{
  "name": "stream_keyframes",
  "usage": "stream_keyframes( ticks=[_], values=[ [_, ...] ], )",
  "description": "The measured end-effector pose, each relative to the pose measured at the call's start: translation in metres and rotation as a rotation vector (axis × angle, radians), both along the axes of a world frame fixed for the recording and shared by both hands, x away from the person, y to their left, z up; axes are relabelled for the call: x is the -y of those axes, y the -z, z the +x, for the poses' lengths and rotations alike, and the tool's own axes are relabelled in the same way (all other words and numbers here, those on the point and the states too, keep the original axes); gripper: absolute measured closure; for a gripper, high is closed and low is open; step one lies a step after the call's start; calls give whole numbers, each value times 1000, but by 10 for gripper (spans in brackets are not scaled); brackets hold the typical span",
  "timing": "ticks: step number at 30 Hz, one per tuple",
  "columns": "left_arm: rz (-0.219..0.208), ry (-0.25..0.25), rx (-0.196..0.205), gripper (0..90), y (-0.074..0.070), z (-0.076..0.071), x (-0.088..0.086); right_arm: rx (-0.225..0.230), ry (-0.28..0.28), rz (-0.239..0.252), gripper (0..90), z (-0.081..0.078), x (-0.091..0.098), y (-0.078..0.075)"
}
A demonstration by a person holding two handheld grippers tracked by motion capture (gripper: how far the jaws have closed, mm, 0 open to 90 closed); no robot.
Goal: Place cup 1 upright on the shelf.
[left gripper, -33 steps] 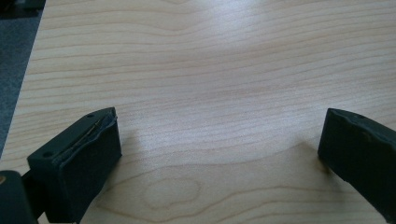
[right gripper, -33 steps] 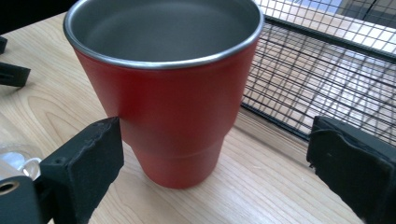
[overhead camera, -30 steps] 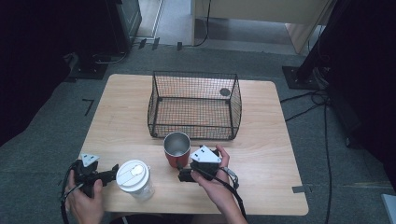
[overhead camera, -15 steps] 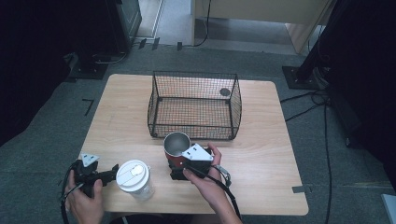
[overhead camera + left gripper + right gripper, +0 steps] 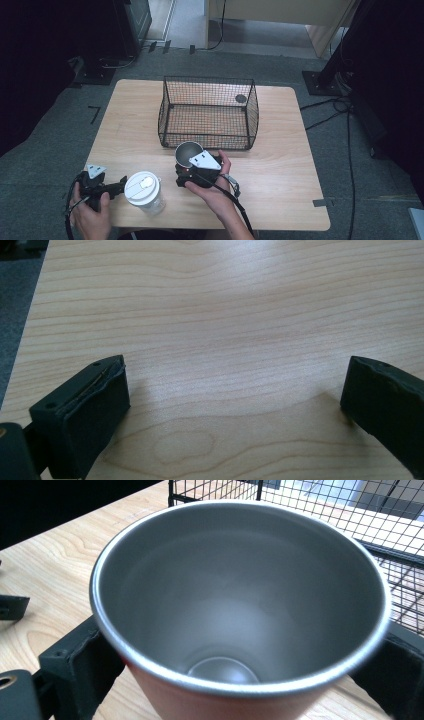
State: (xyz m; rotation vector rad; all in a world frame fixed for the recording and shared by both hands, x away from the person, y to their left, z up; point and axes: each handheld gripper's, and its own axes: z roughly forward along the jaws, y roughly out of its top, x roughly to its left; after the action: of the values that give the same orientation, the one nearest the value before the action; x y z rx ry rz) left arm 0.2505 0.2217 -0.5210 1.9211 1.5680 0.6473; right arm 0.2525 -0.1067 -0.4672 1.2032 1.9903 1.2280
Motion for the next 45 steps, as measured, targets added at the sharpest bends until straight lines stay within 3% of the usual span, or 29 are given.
stream_keyframes(
  ticks=[7, 18, 29, 45],
  values=[
    [0, 0, 0, 0, 0, 0, 0, 2, 27, -14, 43, 4, -7, 5],
    [0, 0, 0, 0, 0, 0, 0, 19, 37, 6, 73, 4, -8, 5],
    [0, 0, 0, 0, 0, 0, 0, 66, 42, 32, 73, 1, -2, -2],
    [-1, 0, -1, 0, 0, 0, 0, 92, 51, 73, 72, 1, 4, -23]
  ],
)
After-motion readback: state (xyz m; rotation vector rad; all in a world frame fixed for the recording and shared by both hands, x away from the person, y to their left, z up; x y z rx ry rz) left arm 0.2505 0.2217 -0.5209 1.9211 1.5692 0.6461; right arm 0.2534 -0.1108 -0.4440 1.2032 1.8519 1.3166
